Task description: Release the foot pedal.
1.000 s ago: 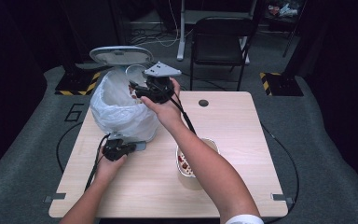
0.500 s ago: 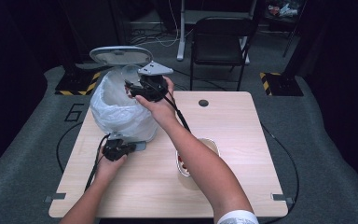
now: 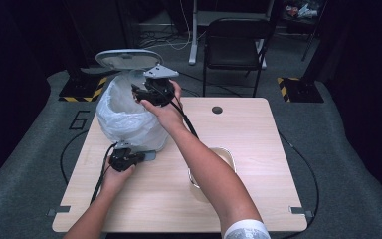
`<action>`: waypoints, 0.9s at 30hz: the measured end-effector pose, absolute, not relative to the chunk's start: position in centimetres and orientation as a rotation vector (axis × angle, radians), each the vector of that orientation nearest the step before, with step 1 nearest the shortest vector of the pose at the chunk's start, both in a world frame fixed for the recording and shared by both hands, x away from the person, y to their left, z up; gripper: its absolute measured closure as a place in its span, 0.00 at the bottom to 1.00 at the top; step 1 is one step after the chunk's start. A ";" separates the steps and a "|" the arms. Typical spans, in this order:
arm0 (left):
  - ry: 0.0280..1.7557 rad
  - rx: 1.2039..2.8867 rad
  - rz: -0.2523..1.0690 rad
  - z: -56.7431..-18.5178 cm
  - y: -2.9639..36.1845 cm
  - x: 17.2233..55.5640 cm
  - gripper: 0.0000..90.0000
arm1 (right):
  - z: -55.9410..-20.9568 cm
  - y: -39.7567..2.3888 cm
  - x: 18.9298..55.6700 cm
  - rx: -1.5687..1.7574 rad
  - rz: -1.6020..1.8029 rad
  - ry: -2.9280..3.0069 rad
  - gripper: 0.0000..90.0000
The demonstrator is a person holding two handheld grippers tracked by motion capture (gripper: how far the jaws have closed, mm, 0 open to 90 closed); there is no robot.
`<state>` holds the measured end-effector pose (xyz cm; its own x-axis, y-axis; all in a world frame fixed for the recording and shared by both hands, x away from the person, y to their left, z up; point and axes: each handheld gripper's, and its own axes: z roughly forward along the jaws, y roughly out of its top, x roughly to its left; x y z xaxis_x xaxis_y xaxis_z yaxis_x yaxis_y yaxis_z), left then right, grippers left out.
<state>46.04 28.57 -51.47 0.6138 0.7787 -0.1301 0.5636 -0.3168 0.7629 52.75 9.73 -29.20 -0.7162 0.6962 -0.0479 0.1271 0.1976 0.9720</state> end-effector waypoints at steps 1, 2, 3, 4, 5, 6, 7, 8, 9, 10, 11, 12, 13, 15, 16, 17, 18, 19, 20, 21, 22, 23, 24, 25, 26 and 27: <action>1.056 2.019 0.333 -51.5 28.6 46.0 1.00 | -29.3 9.7 52.9 0.761 1.538 1.991 0.50; 1.058 2.014 0.339 -51.5 28.5 46.0 1.00 | -29.4 9.7 53.0 0.764 1.536 1.991 0.50; 1.058 2.015 0.339 -51.5 28.5 46.0 1.00 | -29.4 9.7 53.1 0.772 1.540 1.991 0.50; 1.058 2.013 0.339 -51.5 28.5 46.0 1.00 | -29.5 9.7 53.1 0.777 1.542 1.990 0.50; 1.057 2.017 0.332 -51.5 28.6 46.0 1.00 | -29.5 9.7 53.2 0.778 1.540 1.989 0.50; 1.060 2.010 0.332 -51.5 28.6 46.0 1.00 | -29.5 9.7 53.3 0.783 1.542 1.992 0.49; 1.060 2.010 0.330 -51.5 28.6 46.0 1.00 | -29.5 9.7 53.4 0.788 1.541 1.992 0.49; 1.060 2.010 0.330 -51.5 28.6 46.0 1.00 | -29.6 9.8 53.5 0.788 1.541 1.994 0.49; 1.060 2.010 0.329 -51.5 28.6 46.0 1.00 | -29.6 9.8 53.6 0.789 1.538 1.996 0.48; 1.059 2.010 0.330 -51.5 28.6 46.0 1.00 | -29.7 9.9 53.6 0.796 1.542 2.002 0.46; 1.059 2.011 0.330 -51.5 28.6 46.0 1.00 | -29.7 10.0 53.7 0.795 1.542 2.007 0.44; 1.058 2.011 0.329 -51.5 28.6 46.1 1.00 | -29.7 10.1 53.8 0.804 1.541 2.018 0.42; 1.056 2.011 0.324 -51.5 28.6 46.1 1.00 | -29.7 10.2 53.8 0.809 1.539 2.019 0.41; 1.058 2.011 0.331 -51.5 28.6 46.0 1.00 | -29.7 10.3 53.8 0.814 1.534 2.024 0.38; 1.059 2.011 0.330 -51.5 28.6 46.0 1.00 | -29.7 10.4 53.8 0.816 1.538 2.021 0.35; 1.058 2.012 0.332 -51.5 28.6 46.0 1.00 | -29.7 10.4 53.8 0.815 1.536 2.023 0.34; 1.055 2.018 0.332 -51.5 28.6 46.0 1.00 | -29.7 10.4 53.7 0.820 1.535 2.023 0.32; 1.056 2.018 0.332 -51.5 28.6 46.0 1.00 | -29.7 10.4 53.7 0.811 1.533 2.025 0.31; 1.057 2.016 0.328 -51.5 28.6 46.0 1.00 | -29.8 10.5 53.7 0.817 1.528 2.025 0.30; 1.058 2.011 0.332 -51.5 28.6 46.0 1.00 | -29.8 10.5 53.7 0.819 1.526 2.024 0.28; 1.058 2.011 0.331 -51.5 28.6 46.0 1.00 | -29.8 10.5 53.8 0.806 1.523 2.027 0.26; 1.059 2.011 0.330 -51.5 28.6 46.0 1.00 | -29.9 10.5 53.8 0.822 1.527 2.029 0.25; 1.059 2.010 0.330 -51.5 28.6 46.0 1.00 | -29.9 10.5 53.8 0.822 1.526 2.026 0.23; 1.058 2.011 0.331 -51.5 28.6 46.0 1.00 | -29.9 10.6 53.8 0.839 1.529 2.025 0.22; 1.058 2.011 0.330 -51.5 28.6 46.1 1.00 | -30.0 10.6 53.8 0.838 1.527 2.030 0.21; 1.058 2.010 0.328 -51.5 28.6 46.1 1.00 | -30.0 10.5 53.9 0.817 1.522 2.041 0.19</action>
<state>46.06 28.60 -51.53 0.6128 0.7783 -0.1373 0.5644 -0.3094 0.7654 53.90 10.53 -29.97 -0.7161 0.6979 -0.0144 0.1852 0.2099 0.9600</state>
